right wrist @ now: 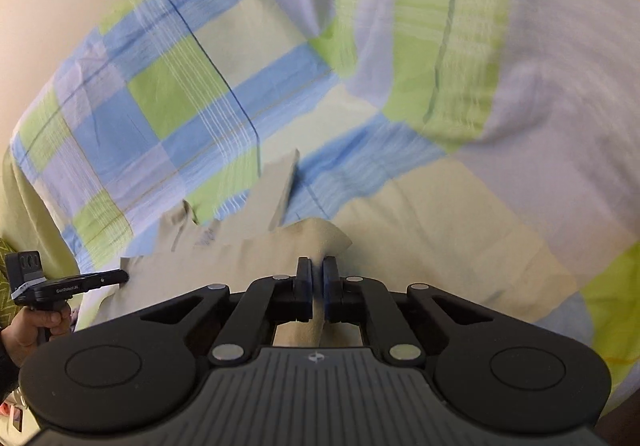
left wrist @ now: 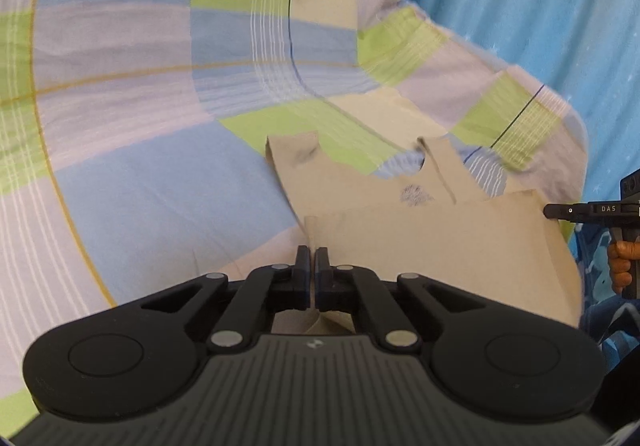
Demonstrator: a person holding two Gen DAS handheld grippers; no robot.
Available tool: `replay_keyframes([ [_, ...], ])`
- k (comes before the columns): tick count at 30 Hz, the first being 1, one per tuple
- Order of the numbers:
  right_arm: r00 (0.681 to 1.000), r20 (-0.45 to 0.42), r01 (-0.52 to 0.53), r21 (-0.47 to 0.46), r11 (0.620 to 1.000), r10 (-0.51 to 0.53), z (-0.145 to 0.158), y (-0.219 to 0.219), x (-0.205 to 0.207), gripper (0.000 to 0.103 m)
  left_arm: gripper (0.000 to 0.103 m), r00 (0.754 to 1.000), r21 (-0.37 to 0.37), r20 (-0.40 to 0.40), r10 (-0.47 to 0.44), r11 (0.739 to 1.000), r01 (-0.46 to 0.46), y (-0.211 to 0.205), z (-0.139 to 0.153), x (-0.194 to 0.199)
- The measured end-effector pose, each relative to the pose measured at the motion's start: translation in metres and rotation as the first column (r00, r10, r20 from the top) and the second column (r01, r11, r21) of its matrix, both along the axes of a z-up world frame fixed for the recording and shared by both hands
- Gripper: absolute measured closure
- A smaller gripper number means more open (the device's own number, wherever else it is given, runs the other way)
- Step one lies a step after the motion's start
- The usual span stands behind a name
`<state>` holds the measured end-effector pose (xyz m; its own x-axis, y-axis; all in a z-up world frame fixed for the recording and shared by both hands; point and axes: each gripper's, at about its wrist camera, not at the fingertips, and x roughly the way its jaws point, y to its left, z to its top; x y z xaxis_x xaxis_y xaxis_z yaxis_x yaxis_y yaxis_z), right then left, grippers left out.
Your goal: Fold clothes
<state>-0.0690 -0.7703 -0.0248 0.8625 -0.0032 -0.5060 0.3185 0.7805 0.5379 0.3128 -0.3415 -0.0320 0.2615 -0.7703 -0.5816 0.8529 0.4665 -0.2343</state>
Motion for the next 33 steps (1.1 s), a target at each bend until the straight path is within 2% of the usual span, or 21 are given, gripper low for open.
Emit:
replay_keyframes([
  [5, 0.998, 0.055, -0.022, -0.138, 0.99, 0.03, 0.043, 0.008, 0.01, 0.098, 0.103, 0.997, -0.056, 0.071, 0.008, 0.998, -0.004, 0.003, 0.035, 0.014],
  [9, 0.998, 0.054, -0.008, -0.183, 0.983, 0.018, 0.053, -0.008, 0.045, 0.098, 0.103, 0.995, -0.034, 0.091, 0.029, 0.999, -0.026, -0.02, 0.036, 0.041],
  [15, 1.0, 0.01, 0.006, -0.214, 0.977, -0.004, 0.034, -0.034, 0.096, 0.098, 0.103, 0.995, 0.006, 0.076, 0.061, 0.998, -0.062, -0.052, 0.013, 0.077],
  [19, 0.998, -0.066, -0.002, -0.214, 0.977, -0.013, 0.014, -0.044, 0.116, 0.098, 0.103, 0.996, 0.08, 0.075, 0.056, 0.995, -0.062, -0.065, -0.008, 0.085],
  [22, 0.994, -0.109, -0.011, -0.208, 0.978, -0.012, -0.002, -0.046, 0.124, 0.093, 0.103, 0.996, 0.104, 0.074, 0.059, 0.992, -0.066, -0.064, -0.022, 0.088],
  [24, 0.994, -0.109, 0.009, -0.202, 0.979, -0.031, -0.007, -0.048, 0.12, 0.092, 0.102, 0.995, 0.102, 0.078, 0.067, 0.992, -0.075, -0.062, -0.025, 0.086],
  [27, 0.992, -0.097, 0.061, -0.227, 0.972, -0.085, 0.0, -0.04, 0.105, 0.085, 0.101, 0.99, 0.09, 0.079, 0.117, 0.988, -0.124, -0.051, -0.018, 0.081],
  [30, 0.993, -0.077, 0.067, -0.218, 0.974, -0.086, 0.013, -0.022, 0.076, 0.083, 0.1, 0.988, 0.059, 0.036, 0.149, 0.987, -0.151, -0.028, -0.006, 0.07],
  [32, 0.995, -0.074, 0.055, -0.213, 0.976, -0.072, 0.022, -0.006, 0.054, 0.074, 0.096, 0.989, 0.047, 0.003, 0.145, 0.988, -0.145, -0.013, 0.001, 0.054],
  [33, 0.995, -0.079, 0.042, -0.207, 0.977, -0.059, 0.025, 0.004, 0.044, 0.072, 0.089, 0.99, 0.042, -0.012, 0.137, 0.99, -0.137, -0.006, 0.003, 0.043],
])
